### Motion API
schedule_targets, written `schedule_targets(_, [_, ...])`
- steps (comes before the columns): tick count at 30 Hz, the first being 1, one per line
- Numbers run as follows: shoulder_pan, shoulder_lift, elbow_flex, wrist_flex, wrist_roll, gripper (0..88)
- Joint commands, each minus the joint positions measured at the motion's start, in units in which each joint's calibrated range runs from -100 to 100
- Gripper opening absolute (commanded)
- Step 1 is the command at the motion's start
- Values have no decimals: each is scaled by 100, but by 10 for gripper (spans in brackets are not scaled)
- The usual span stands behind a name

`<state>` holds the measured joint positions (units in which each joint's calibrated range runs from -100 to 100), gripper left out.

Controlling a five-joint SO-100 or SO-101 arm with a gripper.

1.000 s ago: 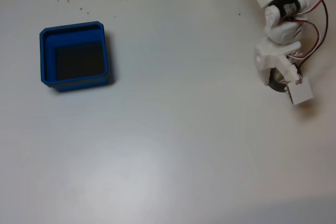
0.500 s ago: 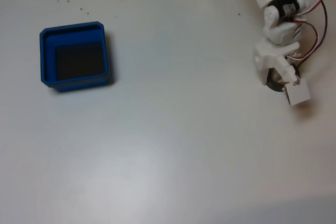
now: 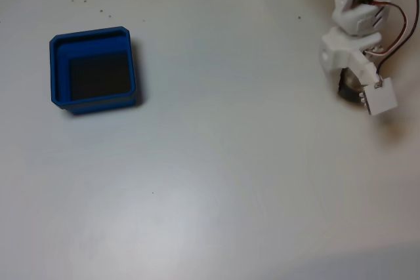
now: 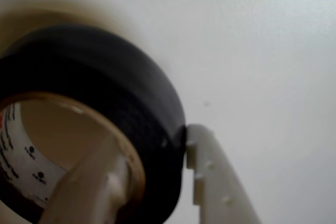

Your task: Pick the black tape roll and drop it in the blue box

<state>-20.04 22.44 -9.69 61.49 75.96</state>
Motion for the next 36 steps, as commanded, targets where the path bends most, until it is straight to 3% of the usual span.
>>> schedule_targets(1, [45, -480, -163, 47, -23, 11])
schedule_targets(36, [748, -1307, -172, 55, -14, 11])
